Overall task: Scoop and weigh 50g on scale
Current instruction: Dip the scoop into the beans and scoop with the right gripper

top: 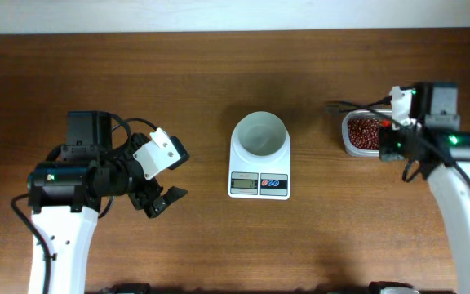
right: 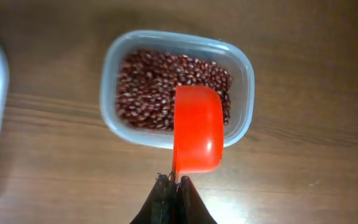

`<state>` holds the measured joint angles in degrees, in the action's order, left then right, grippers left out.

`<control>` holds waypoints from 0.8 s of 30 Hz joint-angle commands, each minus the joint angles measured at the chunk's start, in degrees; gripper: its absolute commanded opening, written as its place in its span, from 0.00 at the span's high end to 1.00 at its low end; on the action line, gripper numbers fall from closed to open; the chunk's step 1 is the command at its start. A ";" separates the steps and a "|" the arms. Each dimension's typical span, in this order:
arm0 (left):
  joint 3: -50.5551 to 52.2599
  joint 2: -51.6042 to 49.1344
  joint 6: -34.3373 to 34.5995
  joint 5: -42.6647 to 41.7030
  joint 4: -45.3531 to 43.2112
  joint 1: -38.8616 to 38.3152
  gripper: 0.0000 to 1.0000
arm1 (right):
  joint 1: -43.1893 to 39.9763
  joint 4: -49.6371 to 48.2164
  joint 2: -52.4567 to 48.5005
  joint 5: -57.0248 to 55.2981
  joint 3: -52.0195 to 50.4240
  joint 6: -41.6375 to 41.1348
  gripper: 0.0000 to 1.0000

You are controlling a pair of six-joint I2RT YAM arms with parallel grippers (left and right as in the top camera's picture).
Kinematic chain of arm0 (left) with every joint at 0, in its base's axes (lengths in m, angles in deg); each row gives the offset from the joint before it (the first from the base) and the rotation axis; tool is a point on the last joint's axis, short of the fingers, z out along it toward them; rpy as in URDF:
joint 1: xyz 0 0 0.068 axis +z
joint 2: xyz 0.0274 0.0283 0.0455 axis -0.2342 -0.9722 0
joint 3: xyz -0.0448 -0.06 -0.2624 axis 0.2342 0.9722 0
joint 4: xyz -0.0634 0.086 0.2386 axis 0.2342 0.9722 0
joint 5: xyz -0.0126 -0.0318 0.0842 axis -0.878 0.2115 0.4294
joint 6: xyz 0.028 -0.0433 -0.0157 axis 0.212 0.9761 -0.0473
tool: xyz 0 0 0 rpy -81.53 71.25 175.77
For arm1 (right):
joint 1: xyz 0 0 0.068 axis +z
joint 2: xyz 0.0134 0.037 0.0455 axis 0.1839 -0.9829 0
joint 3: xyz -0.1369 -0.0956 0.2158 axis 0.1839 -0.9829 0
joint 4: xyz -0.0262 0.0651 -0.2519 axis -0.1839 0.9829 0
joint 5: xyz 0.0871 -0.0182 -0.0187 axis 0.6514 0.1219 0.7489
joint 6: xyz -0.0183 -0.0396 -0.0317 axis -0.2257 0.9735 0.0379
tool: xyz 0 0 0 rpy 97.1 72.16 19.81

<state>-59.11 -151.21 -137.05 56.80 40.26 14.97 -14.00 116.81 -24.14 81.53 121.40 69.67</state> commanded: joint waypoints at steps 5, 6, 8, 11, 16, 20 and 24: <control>-0.63 0.33 0.79 -1.27 -0.11 0.13 0.01 | -2.71 -5.77 -10.03 -5.81 0.50 0.68 0.96; -0.63 0.33 0.79 -1.27 -0.11 0.11 0.01 | -3.76 -6.43 -11.04 -5.68 0.50 0.70 0.96; -0.63 0.33 0.79 -1.27 -0.11 0.13 0.01 | -5.68 -6.99 -12.76 -2.93 0.50 1.05 0.96; -0.63 0.33 0.79 -1.27 -0.11 0.11 0.01 | -6.75 -7.32 -15.63 -0.94 0.48 1.70 0.96; -0.63 0.33 0.79 -1.27 -0.11 0.11 0.01 | -6.86 -7.13 -17.88 10.86 0.48 1.03 0.96; -0.63 0.33 0.79 -1.27 -0.11 0.13 0.01 | -8.72 -6.64 -17.90 20.28 0.48 -1.99 0.96; -0.63 0.33 0.76 -1.27 -0.11 0.11 0.01 | -14.69 -6.21 -18.05 28.46 0.42 -5.03 0.96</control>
<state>-59.13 -151.21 -137.05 56.78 40.24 14.97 -25.67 110.10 -41.36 100.68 121.42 66.81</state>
